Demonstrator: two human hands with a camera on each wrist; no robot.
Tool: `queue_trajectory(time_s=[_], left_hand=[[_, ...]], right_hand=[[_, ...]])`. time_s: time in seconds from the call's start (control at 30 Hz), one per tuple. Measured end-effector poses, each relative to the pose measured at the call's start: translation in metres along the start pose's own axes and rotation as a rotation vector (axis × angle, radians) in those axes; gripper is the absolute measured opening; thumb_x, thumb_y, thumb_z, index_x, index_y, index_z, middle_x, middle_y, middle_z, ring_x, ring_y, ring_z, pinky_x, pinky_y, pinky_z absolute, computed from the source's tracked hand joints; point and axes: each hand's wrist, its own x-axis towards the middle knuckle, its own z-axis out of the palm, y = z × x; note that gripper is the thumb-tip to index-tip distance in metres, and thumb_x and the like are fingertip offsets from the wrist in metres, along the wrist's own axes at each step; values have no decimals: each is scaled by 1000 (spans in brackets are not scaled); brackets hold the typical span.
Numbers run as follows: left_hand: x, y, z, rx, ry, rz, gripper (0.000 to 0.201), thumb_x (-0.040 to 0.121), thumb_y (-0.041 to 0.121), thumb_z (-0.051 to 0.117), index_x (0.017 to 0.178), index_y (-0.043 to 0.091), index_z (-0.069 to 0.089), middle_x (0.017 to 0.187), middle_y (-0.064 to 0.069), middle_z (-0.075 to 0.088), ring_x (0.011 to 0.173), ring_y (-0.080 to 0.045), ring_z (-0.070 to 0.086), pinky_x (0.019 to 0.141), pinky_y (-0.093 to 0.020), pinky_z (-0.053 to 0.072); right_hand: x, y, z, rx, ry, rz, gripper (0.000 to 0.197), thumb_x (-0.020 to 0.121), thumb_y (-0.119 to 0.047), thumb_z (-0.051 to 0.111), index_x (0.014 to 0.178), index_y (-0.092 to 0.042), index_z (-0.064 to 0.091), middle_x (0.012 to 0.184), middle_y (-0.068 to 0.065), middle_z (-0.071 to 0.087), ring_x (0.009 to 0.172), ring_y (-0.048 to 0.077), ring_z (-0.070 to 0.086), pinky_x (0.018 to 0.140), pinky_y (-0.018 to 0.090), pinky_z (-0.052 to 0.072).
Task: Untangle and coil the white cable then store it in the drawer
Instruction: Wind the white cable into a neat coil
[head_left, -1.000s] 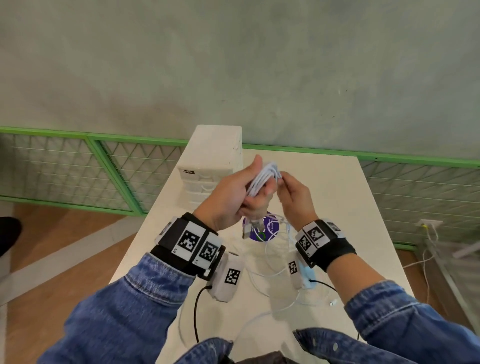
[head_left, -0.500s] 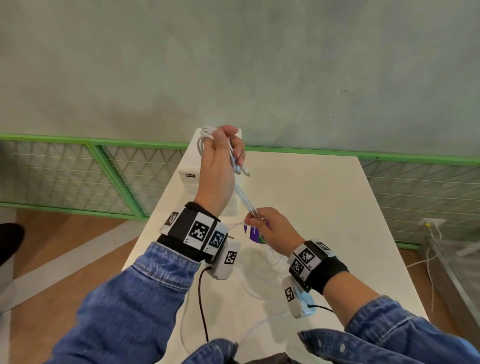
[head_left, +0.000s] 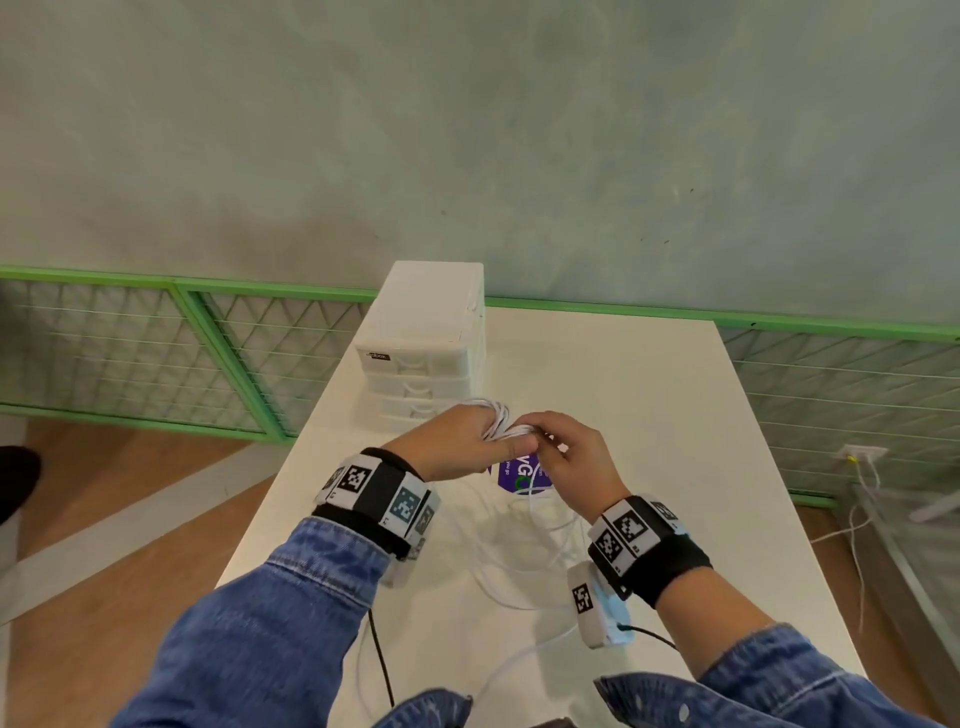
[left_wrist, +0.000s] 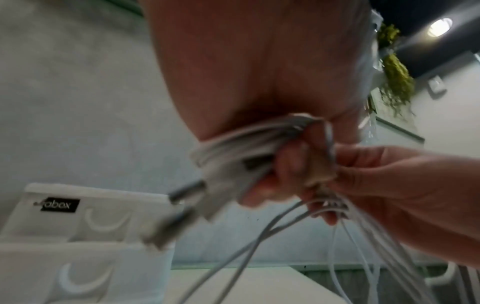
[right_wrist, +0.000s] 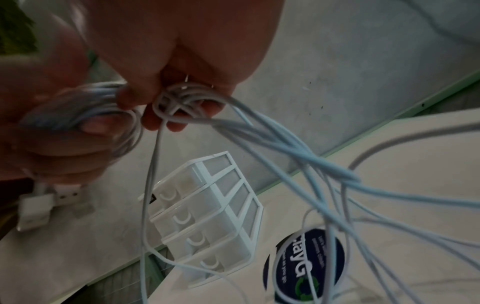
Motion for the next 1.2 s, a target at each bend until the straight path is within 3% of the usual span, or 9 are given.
queue_trajectory(time_s=[0.13,0.3,0.4,0.53,0.67,0.83,0.93,1.03,1.2], left_hand=[[3,-3,1,41,229,37,48,89,49,53,63,13,35,66,0,34,61,-15,36,58,-30,28],[2,-5,-8,89,415,-11,50,88,49,54,61,14,30,62,-2,34,57,-16,35,54,-32,27],[1,-11,-13,69,504,-35,48,89,46,53,59,15,33,59,0,37,57,-16,39,54,-33,27],[-1,-19,-18,0,587,-67,46,89,46,53,60,16,35,60,0,40,60,-18,43,55,-31,30],[-7,-15,-27,-52,736,-64,48,90,37,58,56,22,27,56,5,31,54,-10,34,52,-29,26],[-12,-30,-39,-57,850,-124,49,89,44,55,57,14,32,54,0,36,53,-19,38,51,-31,26],[-18,-35,-48,-95,950,-135,50,91,37,56,55,14,31,54,-1,33,52,-16,34,53,-34,21],[-24,-37,-53,-78,968,-158,53,90,34,59,53,19,24,54,3,28,52,-13,29,56,-32,17],[-23,-40,-44,-114,926,-230,53,90,38,58,54,16,24,53,0,27,51,-18,28,48,-32,24]], right_hand=[[5,6,-10,-36,30,-10,16,81,-12,67,96,-14,72,90,-8,61,81,-3,56,72,10,43],[1,14,-14,-72,-18,30,27,89,-11,58,114,-16,66,84,-11,63,80,1,57,72,8,41],[1,22,-24,-91,23,130,23,88,-11,59,108,-17,69,83,-4,68,79,9,61,75,17,47],[0,34,-37,-162,77,238,16,87,-13,61,99,-16,71,73,-14,64,70,-5,61,72,15,46],[-1,43,-46,-246,109,279,15,88,-17,60,97,-15,71,74,-4,67,75,12,63,71,18,44],[-6,53,-56,-347,105,352,17,88,-19,59,99,-15,72,89,0,72,85,18,62,76,26,44],[-12,66,-65,-409,125,465,18,91,-24,54,94,-18,71,82,-1,70,81,21,63,69,27,42],[-19,77,-73,-475,124,553,21,92,-30,51,95,-20,69,80,-1,70,83,23,64,68,27,42],[-19,84,-76,-566,104,649,24,93,-31,48,104,-22,68,95,5,72,88,26,64,75,31,49]])
